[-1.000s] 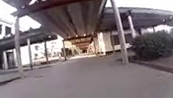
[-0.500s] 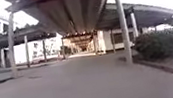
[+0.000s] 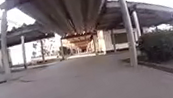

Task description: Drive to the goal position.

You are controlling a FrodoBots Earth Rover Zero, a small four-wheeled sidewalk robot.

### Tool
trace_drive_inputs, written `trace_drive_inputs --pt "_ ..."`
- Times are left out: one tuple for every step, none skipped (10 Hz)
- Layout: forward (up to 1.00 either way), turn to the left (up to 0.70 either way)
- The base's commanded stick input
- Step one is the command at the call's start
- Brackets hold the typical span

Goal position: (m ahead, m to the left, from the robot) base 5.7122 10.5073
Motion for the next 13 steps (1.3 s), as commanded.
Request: trace_drive_inputs --pt "0.70 0.00" --pt "0.70 0.00" --pt "0.70 0.00" --pt "0.70 0.00" --pt "0.70 0.00" --pt "0.70 0.00" --pt "0.70 0.00" --pt "0.70 0.00" --pt "0.70 0.00" --pt "0.70 0.00" --pt "0.70 0.00" --pt "0.70 0.00" --pt "0.70 0.00"
